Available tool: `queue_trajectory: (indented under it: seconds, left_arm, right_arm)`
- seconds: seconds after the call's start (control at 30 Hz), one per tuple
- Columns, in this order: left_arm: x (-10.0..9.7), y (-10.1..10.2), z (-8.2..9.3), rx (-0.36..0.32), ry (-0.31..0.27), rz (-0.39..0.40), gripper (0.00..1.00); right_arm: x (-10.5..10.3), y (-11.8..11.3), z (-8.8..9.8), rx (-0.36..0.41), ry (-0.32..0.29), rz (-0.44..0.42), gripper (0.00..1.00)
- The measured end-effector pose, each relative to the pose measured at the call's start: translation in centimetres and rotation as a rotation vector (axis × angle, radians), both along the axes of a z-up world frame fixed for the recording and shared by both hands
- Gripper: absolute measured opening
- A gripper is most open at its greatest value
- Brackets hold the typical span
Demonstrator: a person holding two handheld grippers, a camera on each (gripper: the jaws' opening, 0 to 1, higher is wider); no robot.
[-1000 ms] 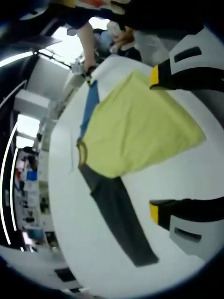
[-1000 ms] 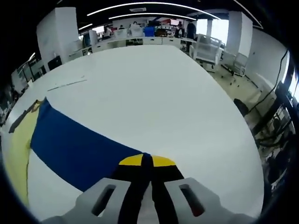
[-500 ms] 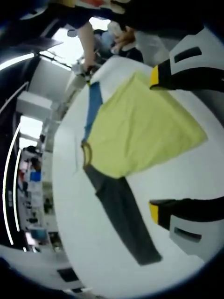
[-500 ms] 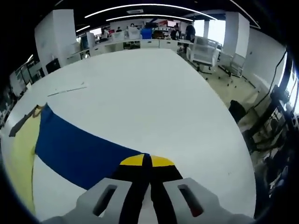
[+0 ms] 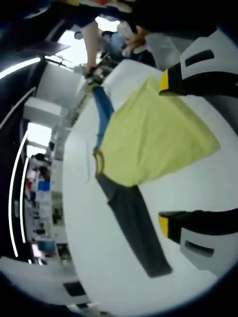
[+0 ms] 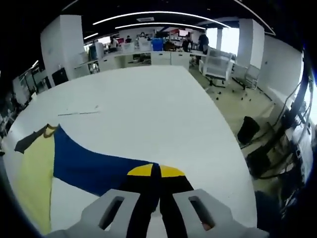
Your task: Fold the garment on the visible template until the final outline fits inside the template.
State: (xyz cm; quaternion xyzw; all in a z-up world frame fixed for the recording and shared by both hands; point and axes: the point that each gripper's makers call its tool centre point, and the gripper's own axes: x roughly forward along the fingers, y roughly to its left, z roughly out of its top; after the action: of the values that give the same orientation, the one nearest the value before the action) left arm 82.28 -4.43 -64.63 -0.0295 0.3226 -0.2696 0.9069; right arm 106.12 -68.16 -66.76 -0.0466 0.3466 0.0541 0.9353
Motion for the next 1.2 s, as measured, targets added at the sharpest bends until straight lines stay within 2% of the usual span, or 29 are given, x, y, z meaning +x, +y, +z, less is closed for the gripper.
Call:
queue_trajectory:
  seconds: [0.17,0.5,0.73,1.0,1.1,1.2]
  left_arm:
    - [-0.3,0.0,0.7,-0.013,-0.022,0.010,0.92]
    - [-1.2,0.5,1.6,-0.035,-0.053,0.017,0.92]
    - [-1.7,1.3,2.2,-0.040,-0.072,0.028,0.92]
    - [-2.4,1.2,3.2,-0.047,-0.101,0.020,0.92]
    - [-2.9,1.0,3.3,-0.048,-0.107,0.011,0.92]
    - [-3.4,0.9,3.3,-0.046,-0.108,0.004,0.92]
  right_arm:
    - [0.5,1.5,2.6,-0.078,-0.023,0.093,0.03]
    - [-1.2,8.0,8.6,-0.174,-0.072,0.248,0.03]
    - [-1.5,11.7,11.7,-0.172,-0.109,0.323,0.03]
    - [-1.6,16.7,16.7,-0.163,-0.188,0.422,0.03]
    - [-1.3,17.2,17.8,-0.158,-0.204,0.442,0.03]
    - [-1.5,18.8,18.6,-0.151,-0.213,0.467,0.03]
